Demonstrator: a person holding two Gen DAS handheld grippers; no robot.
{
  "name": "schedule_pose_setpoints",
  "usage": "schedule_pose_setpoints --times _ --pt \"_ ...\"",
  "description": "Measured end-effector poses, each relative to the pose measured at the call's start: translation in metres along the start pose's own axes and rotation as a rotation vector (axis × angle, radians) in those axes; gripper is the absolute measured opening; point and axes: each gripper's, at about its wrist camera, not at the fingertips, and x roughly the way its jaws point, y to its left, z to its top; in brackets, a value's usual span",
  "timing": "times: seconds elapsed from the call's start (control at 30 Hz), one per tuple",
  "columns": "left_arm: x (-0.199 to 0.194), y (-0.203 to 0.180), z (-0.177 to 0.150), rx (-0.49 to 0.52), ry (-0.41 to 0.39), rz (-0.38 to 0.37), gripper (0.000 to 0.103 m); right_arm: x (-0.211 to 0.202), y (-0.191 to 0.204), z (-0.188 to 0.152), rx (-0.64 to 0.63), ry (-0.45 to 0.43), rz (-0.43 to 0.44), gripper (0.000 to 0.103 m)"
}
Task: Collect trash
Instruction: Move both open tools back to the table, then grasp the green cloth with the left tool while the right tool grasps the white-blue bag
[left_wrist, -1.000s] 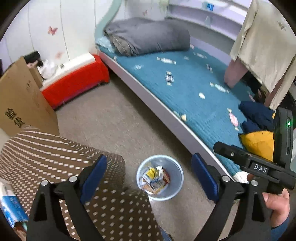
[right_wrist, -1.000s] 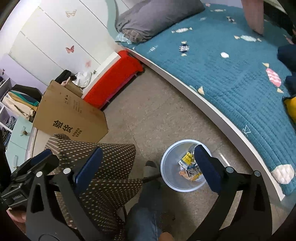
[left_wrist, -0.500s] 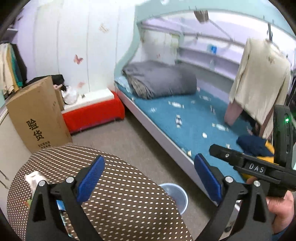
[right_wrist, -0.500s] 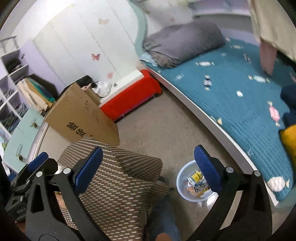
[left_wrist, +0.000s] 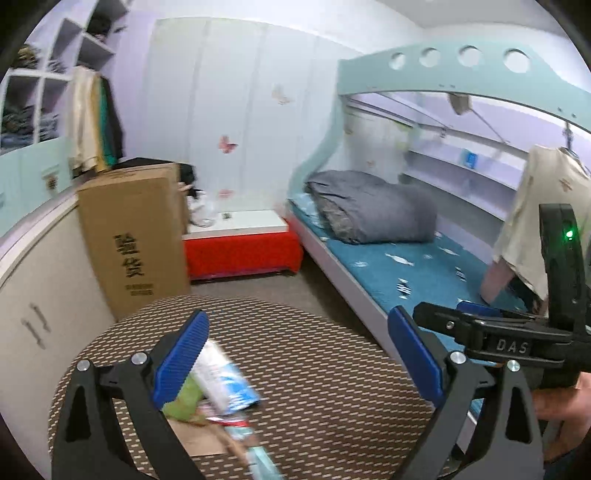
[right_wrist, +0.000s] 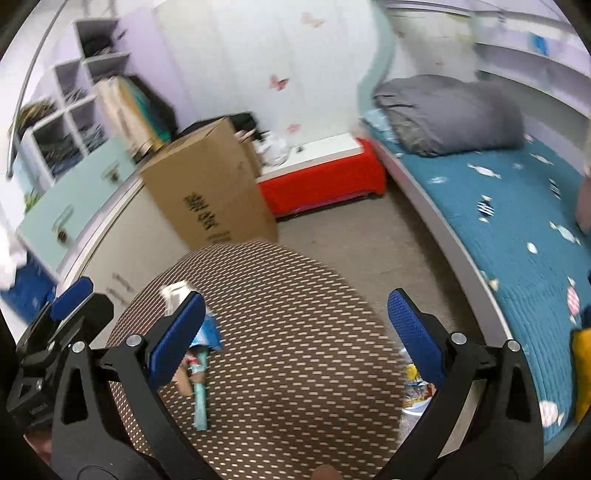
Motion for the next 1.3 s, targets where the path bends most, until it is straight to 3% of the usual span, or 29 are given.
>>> schedule_pose_setpoints --times 0.27,0.47,0.7,0.87,0.9,0.97,1.3 --pt "-0.01 0.076 -0.019 -0.081 0.015 0.125 0.095 0.05 0.064 -0.009 -0.123 0.092 0.083 0.097" --pt "-0.012 0.108 -0.036 -0.11 0.046 0.207 0.095 0.092 0.1 -0.022 -0.186 0.176 0.141 0.097" --pt "-0.014 0.142 -0.064 -0.167 0.099 0.279 0.095 0.129 0.119 -0.031 -0.229 0.25 0.195 0.097" --pt "-0.013 0.152 -0.081 -0.202 0.137 0.29 0.095 0.162 0.124 -0.041 -0.227 0.323 0.221 0.097" --pt "-0.012 0.152 -0.083 -0.204 0.143 0.29 0.095 0.169 0.125 -0.044 -0.234 0.336 0.225 0.091" --pt "-0.008 0.153 -0.086 -0.209 0.158 0.285 0.095 0.176 0.122 -0.048 -0.229 0.357 0.227 0.059" --pt "0.026 0.139 -0.09 -0.184 0.212 0.222 0.095 0.143 0.087 -0.045 -0.149 0.285 0.28 0.057"
